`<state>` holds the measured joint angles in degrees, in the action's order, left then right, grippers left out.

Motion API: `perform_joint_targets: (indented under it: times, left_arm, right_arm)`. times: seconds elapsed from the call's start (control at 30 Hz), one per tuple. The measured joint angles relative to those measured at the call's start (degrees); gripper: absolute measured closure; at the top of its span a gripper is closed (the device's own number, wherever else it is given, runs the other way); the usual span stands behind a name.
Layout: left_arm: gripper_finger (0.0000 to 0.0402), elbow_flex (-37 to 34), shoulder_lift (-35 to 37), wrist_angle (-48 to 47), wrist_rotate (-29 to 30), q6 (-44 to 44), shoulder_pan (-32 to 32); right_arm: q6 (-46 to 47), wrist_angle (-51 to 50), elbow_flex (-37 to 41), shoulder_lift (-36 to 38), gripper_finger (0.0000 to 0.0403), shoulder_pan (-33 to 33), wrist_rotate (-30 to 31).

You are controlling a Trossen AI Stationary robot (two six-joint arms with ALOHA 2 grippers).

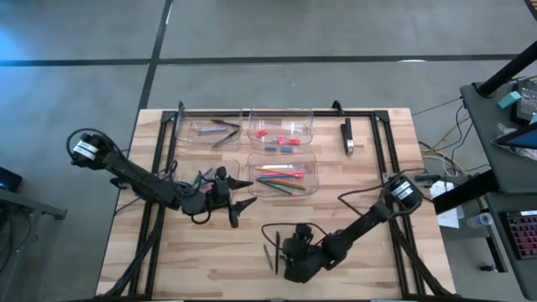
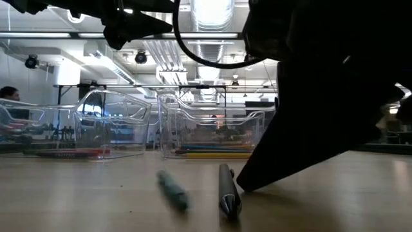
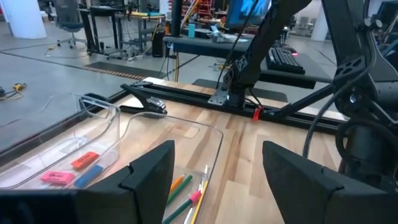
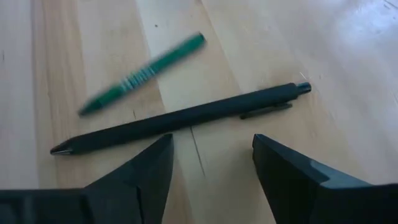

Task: Sort crayons/erasers/pens/pencils in bins
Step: Put the black ball pen into the top left transparent bin

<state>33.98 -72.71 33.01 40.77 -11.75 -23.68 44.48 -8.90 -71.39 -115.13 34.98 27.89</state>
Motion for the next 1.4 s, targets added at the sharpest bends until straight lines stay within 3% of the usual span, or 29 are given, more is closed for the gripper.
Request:
perform_joint_targets:
  times: [0.2,0.43,0.97,1.4]
  left_arm:
    - [0.0174,-0.5,0.0,0.0,-0.1,-1.4,0.0]
    - [0.0174,-0.5,0.0,0.2,-0.1,-1.5,0.0]
    - [0.0174,-0.6,0.0,0.5,-0.1,-1.6,-0.1]
    - [0.0174,-0.6,0.0,0.5,-0.1,-1.6,-0.1]
  right_arm:
    - [-0.6,-4.3,0.5,3.0,0.0193,-0.1,-0.8]
    - [1.7,-3.3,0.6,6.7,0.0193,-0.3,3.5]
    - [8.4,2.4,0.6,0.3,0.0193,-3.1,3.4]
    - [9.4,-12.6,-0.3,2.1,0.0193,-4.5,0.8]
